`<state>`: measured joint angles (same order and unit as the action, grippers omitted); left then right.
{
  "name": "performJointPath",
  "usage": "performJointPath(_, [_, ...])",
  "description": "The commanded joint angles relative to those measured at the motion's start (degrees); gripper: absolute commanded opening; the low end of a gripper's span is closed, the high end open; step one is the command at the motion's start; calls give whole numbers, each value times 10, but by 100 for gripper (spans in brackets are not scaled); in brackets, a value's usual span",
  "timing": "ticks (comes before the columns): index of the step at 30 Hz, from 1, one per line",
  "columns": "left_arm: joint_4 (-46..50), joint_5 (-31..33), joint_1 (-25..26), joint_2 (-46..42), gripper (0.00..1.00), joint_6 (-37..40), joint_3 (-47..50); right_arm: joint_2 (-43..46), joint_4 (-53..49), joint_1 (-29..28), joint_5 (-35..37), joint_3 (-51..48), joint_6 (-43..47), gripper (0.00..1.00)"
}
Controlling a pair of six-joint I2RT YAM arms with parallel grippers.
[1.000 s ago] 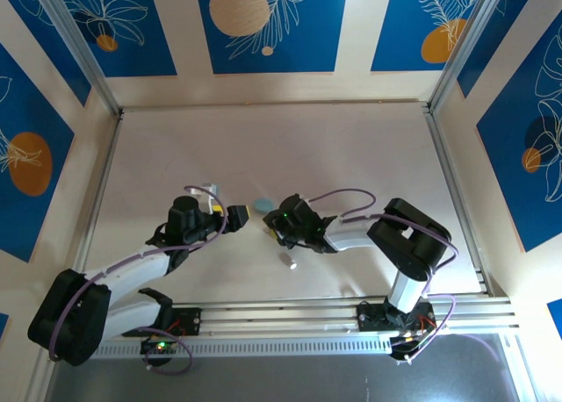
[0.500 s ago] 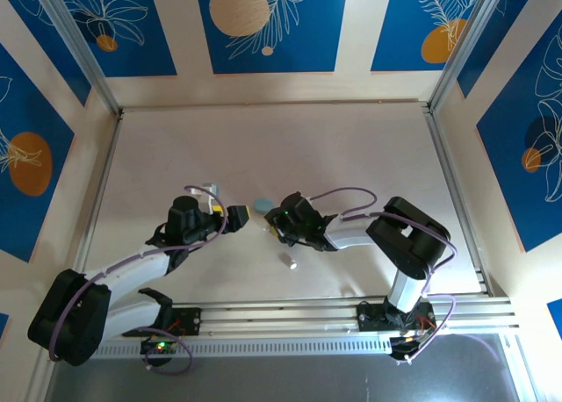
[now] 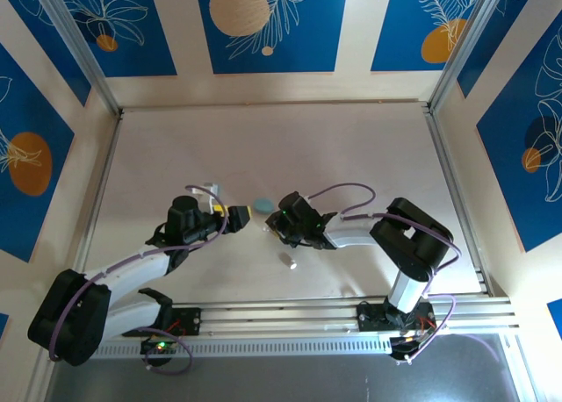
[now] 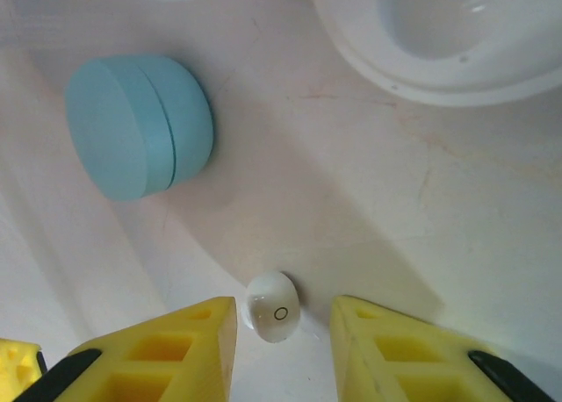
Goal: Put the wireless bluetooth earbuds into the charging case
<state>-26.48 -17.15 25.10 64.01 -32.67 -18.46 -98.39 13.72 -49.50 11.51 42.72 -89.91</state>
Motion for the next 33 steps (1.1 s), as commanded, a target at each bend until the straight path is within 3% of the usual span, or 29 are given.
performJointPath(1, [-23,-19,-8,-25,100,6,5,-11,-16,-4,-9,18,25,33])
performJointPath(22, [-11,-10,-8,-49,100,12,8,-46,7,-2,-26,29,25,27])
performJointPath(33, [-11,-11,-8,-49,100,12,8,-38,17,0,-22,22,30,17])
